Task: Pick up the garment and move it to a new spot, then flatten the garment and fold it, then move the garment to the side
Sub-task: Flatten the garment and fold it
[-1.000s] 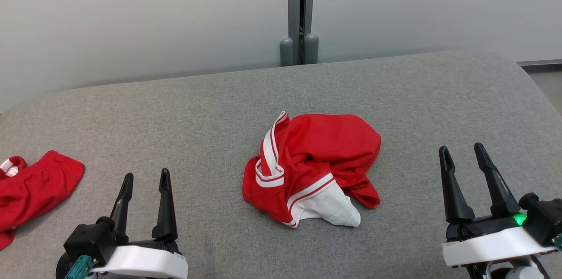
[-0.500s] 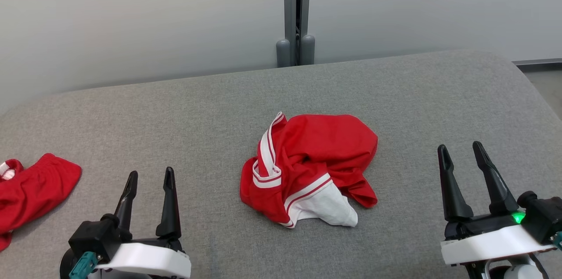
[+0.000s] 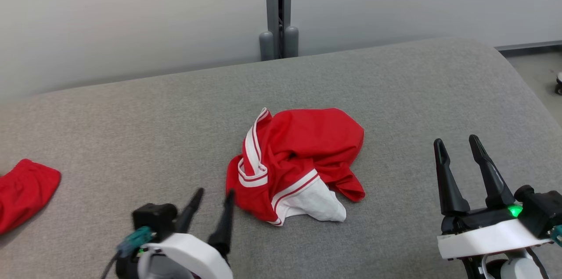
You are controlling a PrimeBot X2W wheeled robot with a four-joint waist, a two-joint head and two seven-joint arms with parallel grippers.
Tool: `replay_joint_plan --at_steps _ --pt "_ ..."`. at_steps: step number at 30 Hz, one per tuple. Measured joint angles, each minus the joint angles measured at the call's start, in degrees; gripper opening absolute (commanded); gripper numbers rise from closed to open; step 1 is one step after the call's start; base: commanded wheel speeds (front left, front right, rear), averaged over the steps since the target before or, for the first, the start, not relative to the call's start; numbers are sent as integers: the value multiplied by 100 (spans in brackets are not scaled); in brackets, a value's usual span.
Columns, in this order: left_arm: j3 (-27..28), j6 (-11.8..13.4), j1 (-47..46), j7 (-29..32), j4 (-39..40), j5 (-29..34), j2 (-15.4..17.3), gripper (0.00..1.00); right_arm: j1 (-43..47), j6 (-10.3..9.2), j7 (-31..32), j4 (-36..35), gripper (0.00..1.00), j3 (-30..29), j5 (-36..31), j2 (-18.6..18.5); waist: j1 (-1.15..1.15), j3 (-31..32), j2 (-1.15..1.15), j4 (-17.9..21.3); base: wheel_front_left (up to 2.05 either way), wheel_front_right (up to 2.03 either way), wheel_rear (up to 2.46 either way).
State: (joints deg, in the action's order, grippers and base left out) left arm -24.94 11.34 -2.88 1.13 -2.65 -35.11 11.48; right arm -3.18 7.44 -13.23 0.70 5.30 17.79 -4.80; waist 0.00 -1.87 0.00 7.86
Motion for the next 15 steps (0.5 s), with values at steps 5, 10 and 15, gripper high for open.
replay_joint_plan --at_steps 5,10,15 --pt "-506 -171 -247 717 -172 29 -25 100 -168 0 -33 13 100 30 -16 -34 0 -152 0 181 0 0 0" --pt "-711 -162 -237 1341 -548 -345 -355 100 -276 0 -48 24 100 41 -18 -49 0 -297 0 399 0 0 0" --pt "-555 62 -249 1444 -984 -536 -497 100 -344 0 -92 51 100 62 -10 -7 0 -443 0 642 0 0 0"
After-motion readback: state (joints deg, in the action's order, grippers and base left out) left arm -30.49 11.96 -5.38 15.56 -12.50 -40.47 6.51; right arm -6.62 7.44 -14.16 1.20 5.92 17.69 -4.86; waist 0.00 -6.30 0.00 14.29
